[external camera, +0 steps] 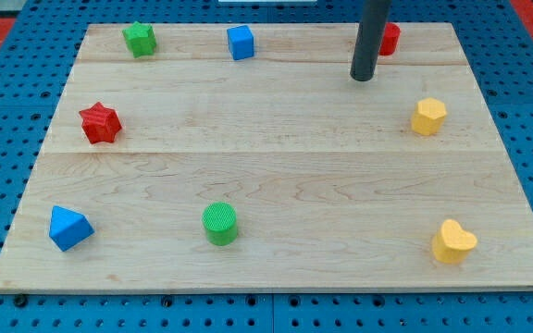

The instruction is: Adjust your arm to the bottom left of the red circle

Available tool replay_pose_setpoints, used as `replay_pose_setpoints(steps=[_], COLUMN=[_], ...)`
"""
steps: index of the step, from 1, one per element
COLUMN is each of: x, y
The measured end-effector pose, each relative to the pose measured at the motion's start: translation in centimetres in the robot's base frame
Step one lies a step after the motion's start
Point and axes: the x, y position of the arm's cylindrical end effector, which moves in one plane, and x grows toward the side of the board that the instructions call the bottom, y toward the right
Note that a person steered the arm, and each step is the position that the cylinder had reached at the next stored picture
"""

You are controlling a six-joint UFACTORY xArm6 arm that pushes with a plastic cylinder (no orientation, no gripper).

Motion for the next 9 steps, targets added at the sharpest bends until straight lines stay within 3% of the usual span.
replay_pose_setpoints(steps=[7, 8, 9], x=[-0.9, 1.4, 0.9], y=[0.6, 0.6, 0.6])
